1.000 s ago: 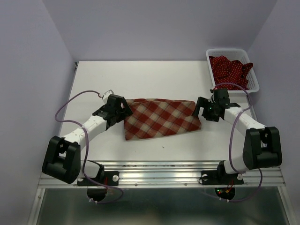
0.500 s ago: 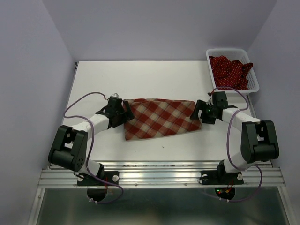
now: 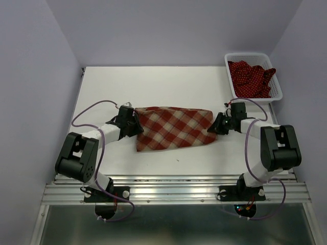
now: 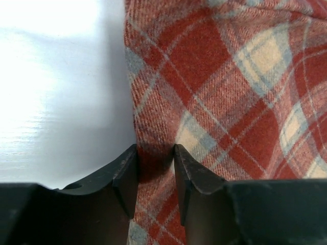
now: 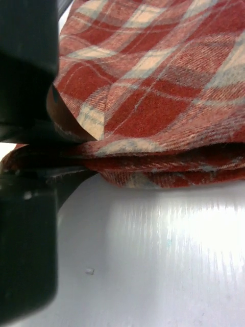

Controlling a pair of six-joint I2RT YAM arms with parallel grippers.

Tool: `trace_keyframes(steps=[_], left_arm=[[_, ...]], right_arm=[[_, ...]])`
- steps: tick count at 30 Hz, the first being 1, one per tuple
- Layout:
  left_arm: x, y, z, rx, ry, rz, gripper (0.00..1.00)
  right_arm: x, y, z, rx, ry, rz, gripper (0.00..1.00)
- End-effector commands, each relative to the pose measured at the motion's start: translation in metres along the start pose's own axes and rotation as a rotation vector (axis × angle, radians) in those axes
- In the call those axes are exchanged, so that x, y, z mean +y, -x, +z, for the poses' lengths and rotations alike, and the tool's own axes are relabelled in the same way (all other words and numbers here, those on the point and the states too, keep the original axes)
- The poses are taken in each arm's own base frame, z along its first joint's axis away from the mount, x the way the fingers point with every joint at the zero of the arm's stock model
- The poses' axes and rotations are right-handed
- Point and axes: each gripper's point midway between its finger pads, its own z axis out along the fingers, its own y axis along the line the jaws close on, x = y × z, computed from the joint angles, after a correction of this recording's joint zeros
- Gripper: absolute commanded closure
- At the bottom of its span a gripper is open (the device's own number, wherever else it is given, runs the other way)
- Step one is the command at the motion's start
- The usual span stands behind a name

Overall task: Fold and stack the skirts
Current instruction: Fold the skirt

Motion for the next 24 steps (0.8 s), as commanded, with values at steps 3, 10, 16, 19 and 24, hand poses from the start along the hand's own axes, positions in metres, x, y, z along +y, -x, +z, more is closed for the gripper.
trace_keyframes(steps=[3, 10, 16, 19, 24], left_arm=[[-0.003, -0.016, 0.001, 0.054, -0.014, 0.008, 0.59], [-0.023, -0.020, 0.003, 0.047, -0.053, 0.002, 0.64], [-0.062, -0.017, 0.003, 0.030, -0.159, -0.016, 0.64], [-0.079, -0.019, 0.005, 0.023, -0.211, -0.031, 0.64], [-0.088, -0.019, 0.014, 0.030, -0.207, -0.014, 0.68]], right_arm=[[-0.011, -0.012, 0.002, 0.043, -0.059, 0.023, 0.99], [0.000, 0.050, -0.054, -0.118, -0.213, -0.080, 0.99], [0.008, 0.068, -0.091, -0.141, -0.286, -0.124, 0.99], [0.023, 0.067, -0.099, -0.129, -0.301, -0.174, 0.99], [0.053, 0.077, -0.110, -0.142, -0.383, -0.263, 0.99]])
